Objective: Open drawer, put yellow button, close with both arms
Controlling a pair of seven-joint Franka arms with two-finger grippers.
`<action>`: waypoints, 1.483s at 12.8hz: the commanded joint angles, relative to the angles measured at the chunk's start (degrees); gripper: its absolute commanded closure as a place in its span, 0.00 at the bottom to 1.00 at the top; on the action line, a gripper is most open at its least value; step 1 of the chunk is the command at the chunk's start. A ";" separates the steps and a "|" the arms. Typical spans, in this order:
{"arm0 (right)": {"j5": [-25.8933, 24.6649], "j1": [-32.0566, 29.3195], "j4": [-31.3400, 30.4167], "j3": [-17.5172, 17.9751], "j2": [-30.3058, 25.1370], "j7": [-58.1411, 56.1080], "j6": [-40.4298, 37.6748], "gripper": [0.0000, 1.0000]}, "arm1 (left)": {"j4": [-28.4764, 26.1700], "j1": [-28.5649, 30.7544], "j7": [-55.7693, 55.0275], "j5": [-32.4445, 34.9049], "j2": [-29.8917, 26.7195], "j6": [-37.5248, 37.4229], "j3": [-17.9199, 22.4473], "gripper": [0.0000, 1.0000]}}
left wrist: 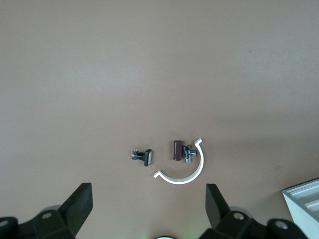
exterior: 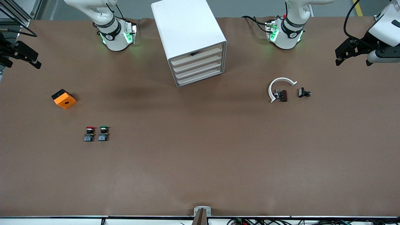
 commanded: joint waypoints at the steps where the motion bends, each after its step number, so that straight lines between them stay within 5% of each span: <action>1: 2.50 -0.75 -1.09 -0.58 -1.37 -0.65 0.56 0.00 | 2.79 1.25 1.22 -1.25 1.78 0.00 0.09 0.00; 6: 2.60 -0.75 -1.26 -0.67 -1.45 -0.04 -0.14 0.00 | 3.84 4.76 0.17 -5.90 2.57 -0.09 0.09 0.00; 19: 2.60 -0.66 -1.26 -0.67 -1.37 -0.03 -0.67 0.00 | 2.01 4.24 -6.16 -2.31 2.14 -2.12 -2.72 0.00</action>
